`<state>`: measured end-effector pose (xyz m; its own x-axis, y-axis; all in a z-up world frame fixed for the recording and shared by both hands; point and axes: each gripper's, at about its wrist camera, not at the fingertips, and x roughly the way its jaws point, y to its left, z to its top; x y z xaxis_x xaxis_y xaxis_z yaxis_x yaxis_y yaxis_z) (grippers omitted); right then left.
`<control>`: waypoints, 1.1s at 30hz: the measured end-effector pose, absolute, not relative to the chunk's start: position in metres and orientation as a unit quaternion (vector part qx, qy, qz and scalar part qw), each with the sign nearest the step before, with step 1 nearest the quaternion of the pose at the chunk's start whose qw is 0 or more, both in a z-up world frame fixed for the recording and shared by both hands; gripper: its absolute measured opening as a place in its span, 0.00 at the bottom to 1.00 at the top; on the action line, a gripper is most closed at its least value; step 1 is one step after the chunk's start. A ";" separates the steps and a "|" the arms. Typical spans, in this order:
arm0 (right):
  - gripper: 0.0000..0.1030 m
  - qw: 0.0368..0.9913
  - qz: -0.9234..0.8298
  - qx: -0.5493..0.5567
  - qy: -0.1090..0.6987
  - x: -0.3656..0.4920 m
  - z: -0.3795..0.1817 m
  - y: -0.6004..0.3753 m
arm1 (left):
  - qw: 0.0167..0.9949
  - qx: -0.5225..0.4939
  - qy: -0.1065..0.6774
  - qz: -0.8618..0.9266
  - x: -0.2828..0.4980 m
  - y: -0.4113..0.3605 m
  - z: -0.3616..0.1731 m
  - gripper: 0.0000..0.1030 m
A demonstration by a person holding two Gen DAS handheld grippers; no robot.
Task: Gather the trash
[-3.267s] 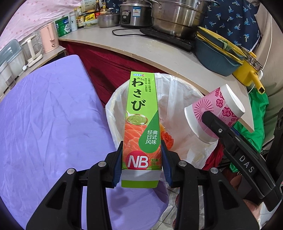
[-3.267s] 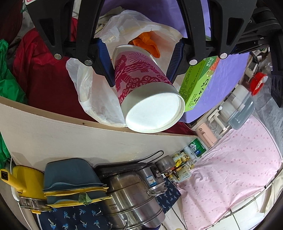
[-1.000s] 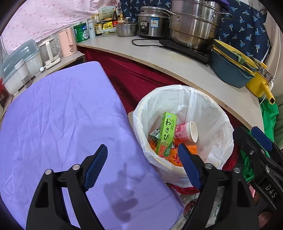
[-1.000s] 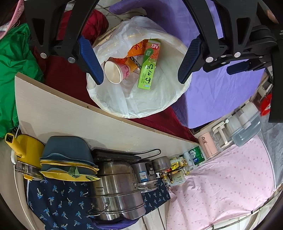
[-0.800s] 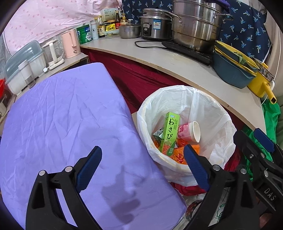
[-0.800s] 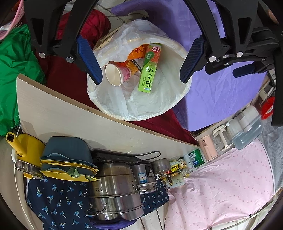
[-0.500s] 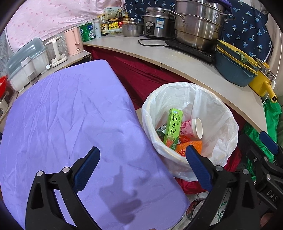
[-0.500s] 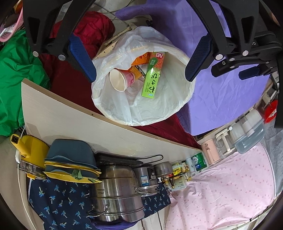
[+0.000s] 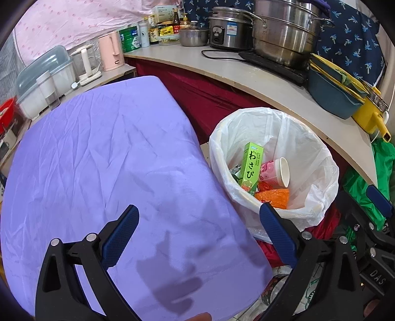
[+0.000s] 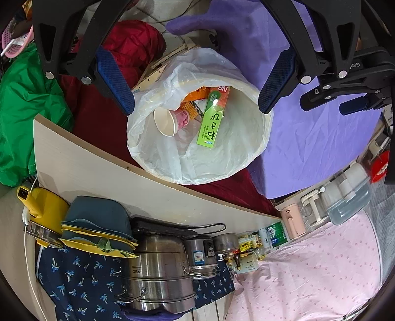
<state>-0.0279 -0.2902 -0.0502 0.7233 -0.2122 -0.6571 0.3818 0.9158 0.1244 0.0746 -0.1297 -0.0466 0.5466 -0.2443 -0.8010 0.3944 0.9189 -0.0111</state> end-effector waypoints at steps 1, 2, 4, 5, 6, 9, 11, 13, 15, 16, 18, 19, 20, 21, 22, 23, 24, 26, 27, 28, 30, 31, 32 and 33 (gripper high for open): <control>0.94 0.920 -0.161 0.127 0.335 -0.028 -0.051 -0.290 | 0.875 0.086 0.440 -0.182 0.074 -0.129 -0.047 0.92; 0.94 0.919 -0.161 0.127 0.336 -0.028 -0.051 -0.290 | 0.875 0.086 0.440 -0.182 0.073 -0.129 -0.047 0.92; 0.94 0.919 -0.161 0.126 0.338 -0.028 -0.052 -0.289 | 0.875 0.087 0.439 -0.182 0.073 -0.128 -0.048 0.92; 0.94 0.919 -0.161 0.125 0.339 -0.029 -0.053 -0.289 | 0.875 0.086 0.440 -0.183 0.072 -0.128 -0.048 0.92; 0.94 0.918 -0.162 0.124 0.340 -0.028 -0.052 -0.289 | 0.874 0.085 0.441 -0.184 0.072 -0.128 -0.048 0.92; 0.94 0.917 -0.163 0.123 0.342 -0.029 -0.053 -0.289 | 0.875 0.085 0.440 -0.184 0.070 -0.129 -0.048 0.92; 0.94 0.916 -0.162 0.125 0.344 -0.030 -0.055 -0.289 | 0.875 0.086 0.439 -0.184 0.069 -0.129 -0.048 0.92; 0.94 0.916 -0.162 0.124 0.346 -0.030 -0.056 -0.287 | 0.876 0.087 0.438 -0.183 0.069 -0.129 -0.049 0.92; 0.94 0.915 -0.161 0.124 0.347 -0.031 -0.057 -0.286 | 0.876 0.089 0.437 -0.183 0.068 -0.131 -0.049 0.92; 0.94 0.916 -0.161 0.124 0.347 -0.031 -0.057 -0.286 | 0.876 0.089 0.437 -0.182 0.068 -0.131 -0.049 0.92; 0.94 0.915 -0.161 0.124 0.348 -0.031 -0.057 -0.286 | 0.877 0.089 0.436 -0.182 0.067 -0.130 -0.048 0.92; 0.94 0.915 -0.161 0.124 0.348 -0.031 -0.057 -0.285 | 0.877 0.090 0.435 -0.182 0.067 -0.131 -0.048 0.92; 0.94 0.915 -0.162 0.124 0.348 -0.031 -0.057 -0.285 | 0.877 0.090 0.434 -0.182 0.067 -0.130 -0.048 0.92; 0.94 0.915 -0.163 0.123 0.349 -0.031 -0.058 -0.286 | 0.878 0.091 0.434 -0.181 0.067 -0.130 -0.047 0.92; 0.94 0.914 -0.163 0.124 0.350 -0.031 -0.058 -0.285 | 0.878 0.090 0.434 -0.182 0.067 -0.130 -0.047 0.92; 0.94 0.914 -0.162 0.124 0.350 -0.031 -0.058 -0.285 | 0.878 0.090 0.434 -0.182 0.067 -0.130 -0.047 0.92; 0.94 0.914 -0.162 0.123 0.350 -0.031 -0.058 -0.285 | 0.878 0.090 0.434 -0.181 0.067 -0.130 -0.047 0.92; 0.94 0.915 -0.161 0.123 0.350 -0.031 -0.058 -0.285 | 0.878 0.090 0.435 -0.181 0.067 -0.130 -0.047 0.92; 0.94 0.914 -0.161 0.123 0.350 -0.031 -0.058 -0.285 | 0.877 0.090 0.435 -0.180 0.067 -0.130 -0.047 0.92; 0.94 0.914 -0.161 0.123 0.351 -0.031 -0.058 -0.285 | 0.877 0.090 0.436 -0.180 0.067 -0.130 -0.048 0.92; 0.94 0.914 -0.161 0.122 0.351 -0.031 -0.058 -0.285 | 0.877 0.091 0.435 -0.181 0.067 -0.130 -0.048 0.92; 0.94 0.914 -0.161 0.123 0.351 -0.031 -0.058 -0.285 | 0.877 0.092 0.435 -0.181 0.067 -0.130 -0.048 0.92; 0.94 0.914 -0.161 0.123 0.350 -0.031 -0.058 -0.285 | 0.878 0.093 0.434 -0.180 0.066 -0.130 -0.048 0.92; 0.94 0.914 -0.161 0.123 0.350 -0.031 -0.058 -0.285 | 0.878 0.095 0.433 -0.179 0.066 -0.131 -0.049 0.92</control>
<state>-0.0313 -0.2849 -0.0581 0.7024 -0.2085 -0.6805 0.3809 0.9178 0.1120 0.0656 -0.1308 -0.0486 0.5603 -0.2331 -0.7948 0.3971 0.9177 0.0107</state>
